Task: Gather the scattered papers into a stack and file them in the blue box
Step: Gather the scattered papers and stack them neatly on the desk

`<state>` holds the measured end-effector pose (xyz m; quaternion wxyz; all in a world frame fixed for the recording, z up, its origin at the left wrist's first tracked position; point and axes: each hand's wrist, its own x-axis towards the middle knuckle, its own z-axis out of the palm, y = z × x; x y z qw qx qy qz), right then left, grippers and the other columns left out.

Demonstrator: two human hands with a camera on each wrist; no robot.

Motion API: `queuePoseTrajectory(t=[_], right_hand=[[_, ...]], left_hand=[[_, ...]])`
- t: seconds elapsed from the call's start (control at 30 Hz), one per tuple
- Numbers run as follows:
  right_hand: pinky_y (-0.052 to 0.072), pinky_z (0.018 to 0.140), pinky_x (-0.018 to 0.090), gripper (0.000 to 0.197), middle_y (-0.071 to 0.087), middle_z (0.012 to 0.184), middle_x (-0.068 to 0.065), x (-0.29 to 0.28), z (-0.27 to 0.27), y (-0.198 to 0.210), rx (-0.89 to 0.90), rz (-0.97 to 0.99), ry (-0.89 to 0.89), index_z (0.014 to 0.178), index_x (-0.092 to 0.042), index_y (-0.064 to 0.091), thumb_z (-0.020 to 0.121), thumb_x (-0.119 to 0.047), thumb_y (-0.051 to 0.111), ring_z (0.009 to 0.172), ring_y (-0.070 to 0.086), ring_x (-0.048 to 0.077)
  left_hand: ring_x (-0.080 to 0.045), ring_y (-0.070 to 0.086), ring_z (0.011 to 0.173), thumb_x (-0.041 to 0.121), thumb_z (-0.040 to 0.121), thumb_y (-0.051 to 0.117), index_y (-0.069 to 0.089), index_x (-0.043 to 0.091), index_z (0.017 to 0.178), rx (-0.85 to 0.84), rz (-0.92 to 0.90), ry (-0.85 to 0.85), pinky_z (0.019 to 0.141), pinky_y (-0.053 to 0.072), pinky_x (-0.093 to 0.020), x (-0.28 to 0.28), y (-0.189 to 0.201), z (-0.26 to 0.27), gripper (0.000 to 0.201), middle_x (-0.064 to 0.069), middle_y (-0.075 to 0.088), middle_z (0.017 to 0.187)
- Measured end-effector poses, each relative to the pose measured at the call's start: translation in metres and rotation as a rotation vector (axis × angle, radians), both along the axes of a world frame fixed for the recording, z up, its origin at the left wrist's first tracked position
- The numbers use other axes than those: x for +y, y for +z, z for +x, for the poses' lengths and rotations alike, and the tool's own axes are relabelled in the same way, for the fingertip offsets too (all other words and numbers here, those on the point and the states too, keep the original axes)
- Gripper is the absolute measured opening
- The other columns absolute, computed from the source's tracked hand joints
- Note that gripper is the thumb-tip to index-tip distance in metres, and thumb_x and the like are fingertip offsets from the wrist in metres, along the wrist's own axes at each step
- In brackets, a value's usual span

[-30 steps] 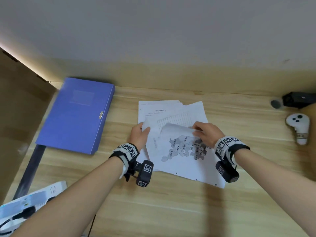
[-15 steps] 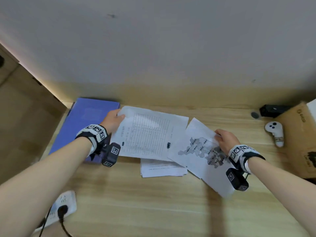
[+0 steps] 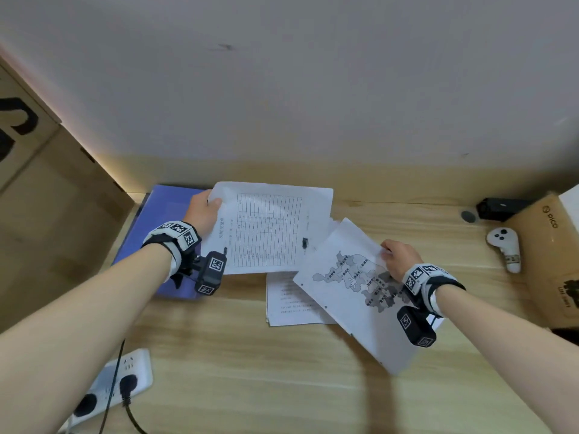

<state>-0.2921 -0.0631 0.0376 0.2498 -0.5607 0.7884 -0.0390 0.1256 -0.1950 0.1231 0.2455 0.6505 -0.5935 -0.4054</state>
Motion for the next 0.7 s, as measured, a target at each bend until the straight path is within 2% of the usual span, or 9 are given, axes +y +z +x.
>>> queuePoseTrajectory(t=[0.07, 0.13, 0.2, 0.3, 0.37, 0.47, 0.57, 0.7], right_hand=[[0.042, 0.072, 0.030, 0.025, 0.066, 0.099, 0.012, -0.001, 0.004, -0.001, -0.008, 0.002, -0.002, 0.112, -0.008, 0.061, 0.095, -0.004, 0.044, 0.084, 0.058, 0.027], [0.044, 0.072, 0.031, 0.024, 0.067, 0.101, 0.013, -0.001, 0.006, -0.003, -0.010, 0.010, 0.007, 0.111, -0.008, 0.061, 0.095, -0.006, 0.044, 0.085, 0.059, 0.028], [0.043, 0.072, 0.031, 0.024, 0.067, 0.102, 0.013, 0.000, 0.007, -0.005, -0.012, 0.015, 0.005, 0.111, -0.008, 0.061, 0.095, -0.005, 0.044, 0.085, 0.059, 0.028], [0.049, 0.074, 0.034, 0.023, 0.067, 0.102, 0.012, 0.002, 0.004, -0.007, -0.011, 0.030, -0.012, 0.109, -0.009, 0.062, 0.094, -0.005, 0.044, 0.086, 0.061, 0.029], [0.053, 0.078, 0.040, 0.022, 0.067, 0.101, 0.012, 0.003, 0.002, -0.007, -0.010, 0.045, -0.024, 0.108, -0.010, 0.061, 0.094, -0.006, 0.045, 0.088, 0.062, 0.030], [0.053, 0.077, 0.039, 0.023, 0.067, 0.100, 0.012, 0.005, -0.001, -0.007, 0.000, 0.049, -0.043, 0.109, -0.011, 0.061, 0.094, -0.006, 0.045, 0.087, 0.063, 0.031], [0.052, 0.077, 0.039, 0.024, 0.067, 0.101, 0.013, 0.005, -0.003, -0.007, -0.001, 0.053, -0.061, 0.109, -0.010, 0.062, 0.094, -0.006, 0.044, 0.088, 0.063, 0.032], [0.051, 0.078, 0.038, 0.026, 0.068, 0.103, 0.016, 0.004, -0.006, -0.006, -0.004, 0.051, -0.070, 0.109, -0.008, 0.063, 0.093, -0.005, 0.042, 0.091, 0.063, 0.033]], left_hand=[[-0.027, 0.055, 0.080, 0.014, 0.097, 0.040, 0.059, -0.003, 0.104, 0.009, -0.017, 0.029, 0.068, 0.042, -0.037, -0.003, -0.002, 0.000, 0.027, -0.017, 0.060, 0.091], [-0.028, 0.057, 0.082, 0.017, 0.096, 0.041, 0.059, -0.002, 0.105, 0.035, -0.028, 0.064, 0.070, 0.044, -0.038, -0.006, -0.003, -0.003, 0.028, -0.022, 0.062, 0.094], [-0.031, 0.059, 0.084, 0.017, 0.097, 0.041, 0.060, -0.001, 0.109, 0.067, -0.030, 0.103, 0.073, 0.047, -0.040, -0.007, -0.003, -0.006, 0.028, -0.021, 0.064, 0.099], [-0.039, 0.065, 0.098, 0.019, 0.098, 0.041, 0.061, 0.010, 0.111, 0.114, -0.014, 0.119, 0.087, 0.055, -0.053, -0.009, -0.006, -0.011, 0.026, -0.019, 0.068, 0.109], [-0.041, 0.065, 0.102, 0.020, 0.097, 0.041, 0.062, 0.015, 0.108, 0.141, 0.000, 0.129, 0.089, 0.053, -0.058, -0.009, -0.008, -0.014, 0.024, -0.021, 0.068, 0.111], [-0.042, 0.065, 0.103, 0.019, 0.096, 0.041, 0.062, 0.013, 0.108, 0.164, 0.002, 0.169, 0.087, 0.053, -0.055, -0.008, -0.008, -0.021, 0.025, -0.022, 0.068, 0.110], [-0.038, 0.066, 0.099, 0.017, 0.098, 0.040, 0.062, 0.010, 0.112, 0.205, -0.006, 0.201, 0.082, 0.054, -0.045, -0.009, -0.005, -0.027, 0.027, -0.020, 0.068, 0.110], [-0.028, 0.064, 0.091, 0.016, 0.101, 0.040, 0.059, 0.016, 0.107, 0.298, 0.028, 0.226, 0.082, 0.053, -0.043, -0.011, -0.005, -0.034, 0.020, -0.010, 0.067, 0.104]])
